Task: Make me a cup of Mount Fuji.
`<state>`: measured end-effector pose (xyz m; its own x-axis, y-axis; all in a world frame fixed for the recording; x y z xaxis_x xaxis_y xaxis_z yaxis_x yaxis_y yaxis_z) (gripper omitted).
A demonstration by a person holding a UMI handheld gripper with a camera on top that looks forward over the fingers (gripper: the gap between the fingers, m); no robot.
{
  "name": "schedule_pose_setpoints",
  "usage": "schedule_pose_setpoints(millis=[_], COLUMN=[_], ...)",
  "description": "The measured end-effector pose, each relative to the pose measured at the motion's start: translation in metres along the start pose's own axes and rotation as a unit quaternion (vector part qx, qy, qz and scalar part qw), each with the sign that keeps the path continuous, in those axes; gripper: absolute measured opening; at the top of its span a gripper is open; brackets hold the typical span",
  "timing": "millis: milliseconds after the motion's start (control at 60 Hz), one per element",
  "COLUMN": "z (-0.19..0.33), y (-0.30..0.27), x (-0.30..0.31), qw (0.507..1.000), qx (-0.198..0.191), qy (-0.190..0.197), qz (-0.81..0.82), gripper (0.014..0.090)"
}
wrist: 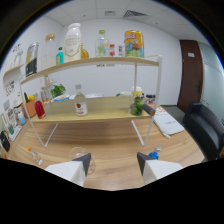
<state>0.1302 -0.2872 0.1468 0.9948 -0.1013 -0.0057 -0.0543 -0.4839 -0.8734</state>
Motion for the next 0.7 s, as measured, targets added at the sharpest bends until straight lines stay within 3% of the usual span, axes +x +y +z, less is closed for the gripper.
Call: schedule_pose_setpoints(millis=[183, 433, 583, 700], z=[0.004, -0.033, -0.054, -0.057], y=[0.004, -0.072, -0.155, -0.22], x=[-0.07, -0.138, -0.169, -0.191], qw=[1.0, 0.997, 0.999, 0.996], qx=[-0.026, -0.069, -0.014, 0.065], qy=[-0.009, -0.017, -0.038, -0.054], qz=[0.007, 0.021, 0.004, -0.009], gripper=[0.0863, 0.0859, 0.0861, 0.086])
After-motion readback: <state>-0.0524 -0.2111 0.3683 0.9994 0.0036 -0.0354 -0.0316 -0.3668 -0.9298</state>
